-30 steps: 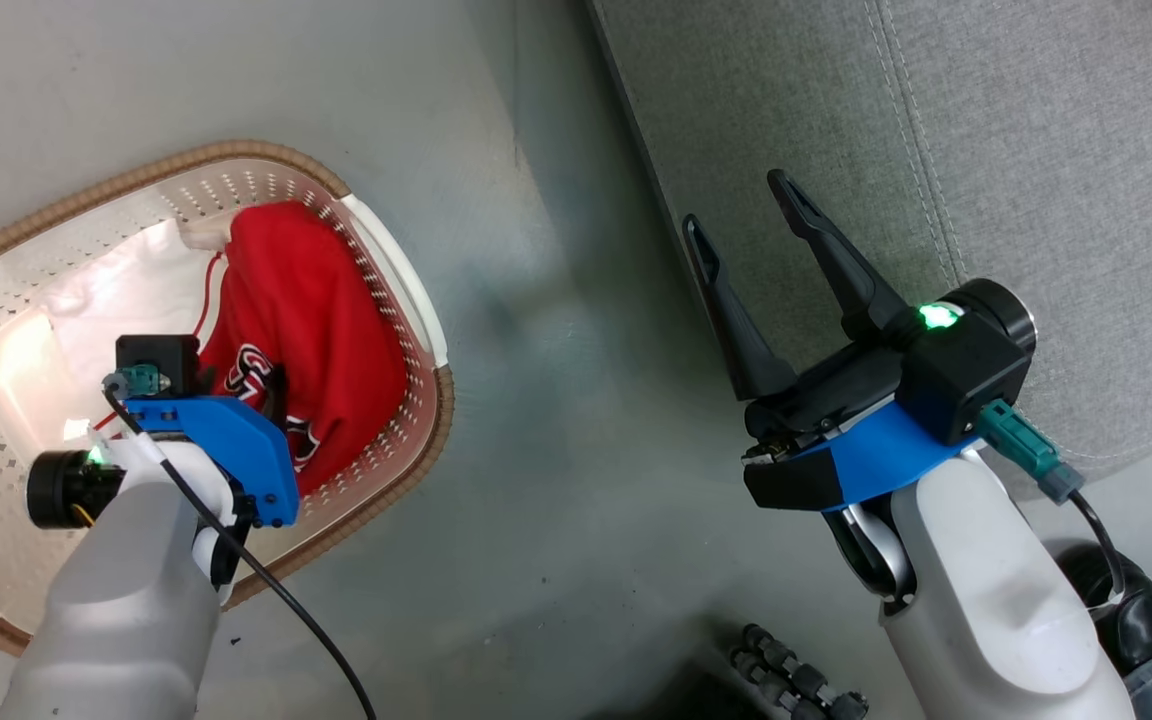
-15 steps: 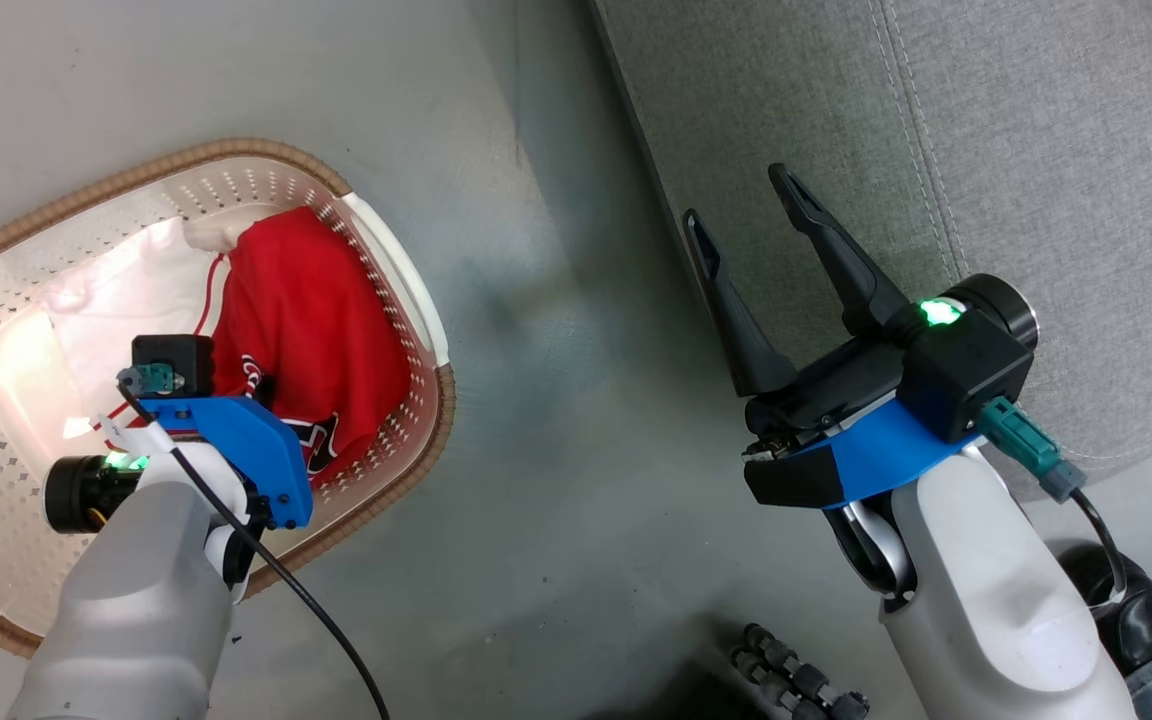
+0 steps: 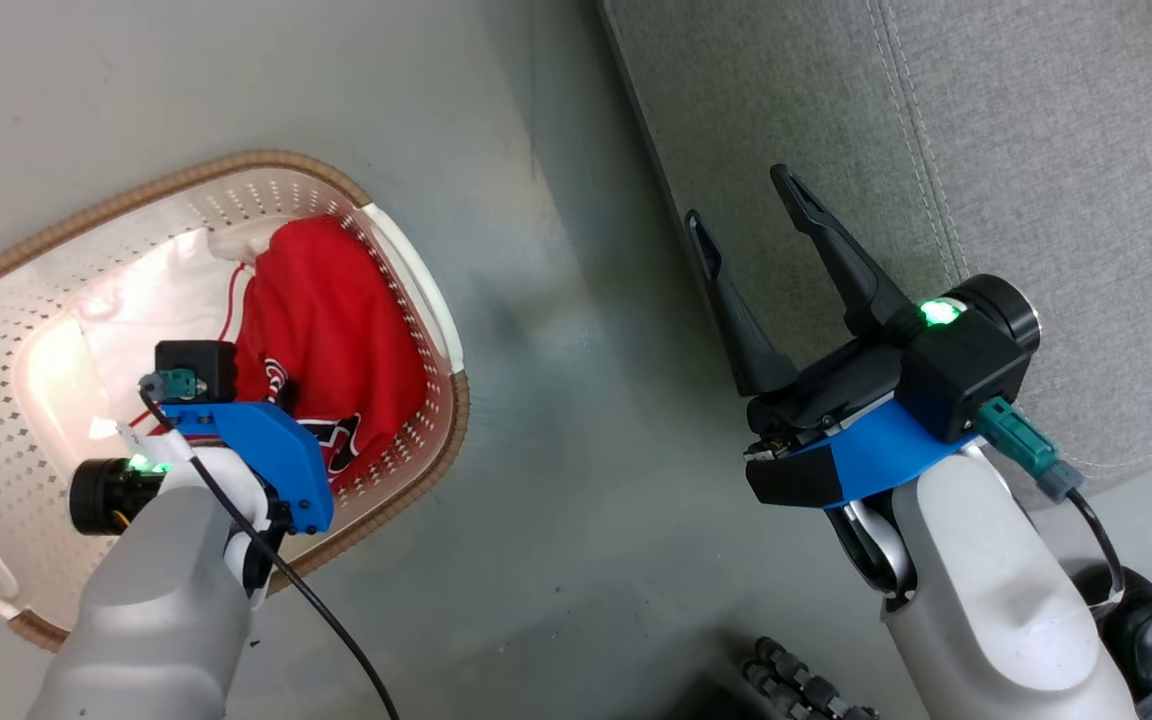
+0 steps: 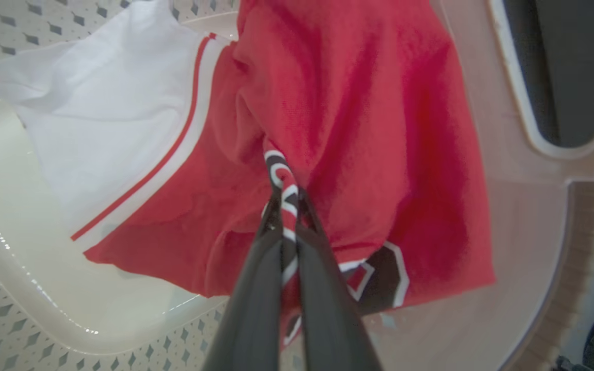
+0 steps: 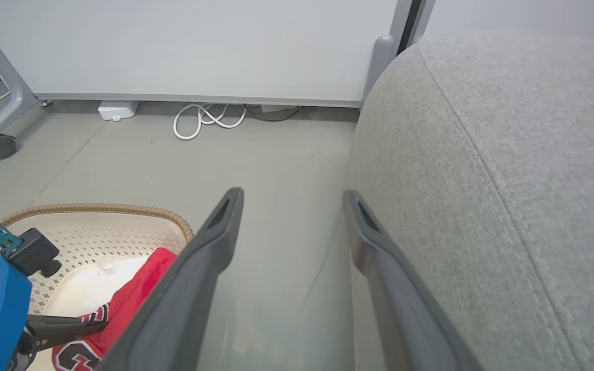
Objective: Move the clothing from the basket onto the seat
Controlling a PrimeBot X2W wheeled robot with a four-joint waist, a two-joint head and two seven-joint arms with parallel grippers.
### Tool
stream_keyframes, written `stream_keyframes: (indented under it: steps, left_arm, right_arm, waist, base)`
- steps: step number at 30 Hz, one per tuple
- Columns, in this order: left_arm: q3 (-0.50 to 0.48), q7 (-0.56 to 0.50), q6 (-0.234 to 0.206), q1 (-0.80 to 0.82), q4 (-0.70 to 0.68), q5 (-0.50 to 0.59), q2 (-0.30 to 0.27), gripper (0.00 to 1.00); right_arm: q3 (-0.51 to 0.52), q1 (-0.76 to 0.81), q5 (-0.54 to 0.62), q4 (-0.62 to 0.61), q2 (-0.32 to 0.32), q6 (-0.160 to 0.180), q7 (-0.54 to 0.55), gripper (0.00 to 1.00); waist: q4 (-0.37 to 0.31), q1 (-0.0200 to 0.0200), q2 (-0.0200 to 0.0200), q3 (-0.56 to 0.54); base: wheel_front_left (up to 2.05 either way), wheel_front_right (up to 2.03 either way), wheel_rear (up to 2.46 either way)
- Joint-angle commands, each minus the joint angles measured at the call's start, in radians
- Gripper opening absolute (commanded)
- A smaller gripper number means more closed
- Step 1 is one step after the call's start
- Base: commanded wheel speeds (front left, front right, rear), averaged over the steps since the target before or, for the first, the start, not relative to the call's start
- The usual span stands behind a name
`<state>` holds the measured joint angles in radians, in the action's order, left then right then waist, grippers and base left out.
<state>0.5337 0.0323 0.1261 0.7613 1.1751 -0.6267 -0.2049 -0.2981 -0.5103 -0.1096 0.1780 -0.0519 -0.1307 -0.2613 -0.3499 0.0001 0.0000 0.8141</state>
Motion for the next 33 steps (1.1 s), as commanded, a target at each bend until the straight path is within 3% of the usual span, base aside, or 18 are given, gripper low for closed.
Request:
stream_keyframes:
  steps: [1, 11, 18, 23, 33]
  left_arm:
    - [0.005, 0.008, 0.007, -0.002, -0.008, -0.005, 0.003, 0.0]
    - [0.06, 0.069, 0.004, -0.076, -0.045, -0.054, 0.061, 0.0]
    - [0.126, 0.09, 0.004, -0.144, -0.093, -0.107, 0.109, 0.0]
    - [0.194, 0.124, 0.004, -0.19, -0.123, -0.127, 0.127, 0.0]
    - [0.328, 0.178, 0.004, -0.218, -0.205, -0.177, 0.138, 0.0]
  right_arm:
    - [0.002, -0.013, 0.003, 0.002, 0.003, 0.0, -0.005, 1.0]
    - [0.023, 0.023, 0.046, 0.052, -0.001, 0.0, 0.008, 1.0]
    - [0.014, 0.081, 0.047, 0.095, -0.053, 0.0, 0.046, 1.0]
    - [0.01, 0.139, 0.029, 0.112, -0.087, 0.0, 0.073, 1.0]
    - [0.044, 0.258, -0.013, 0.095, -0.094, 0.0, 0.111, 1.0]
  waist:
    - [0.008, -0.0001, 0.0, -0.014]
    - [0.084, -0.0001, 0.0, -0.195]
    - [0.164, -0.0001, 0.0, -0.383]
    - [0.214, -0.0001, 0.0, -0.525]
    - [0.311, -0.0001, 0.0, -0.717]
  base:
    - [0.0, 0.0, 0.0]
    - [0.0, 0.0, 0.0]
    - [0.0, 0.0, 0.0]
    - [0.0, 0.0, 0.0]
    - [0.0, 0.0, 0.0]
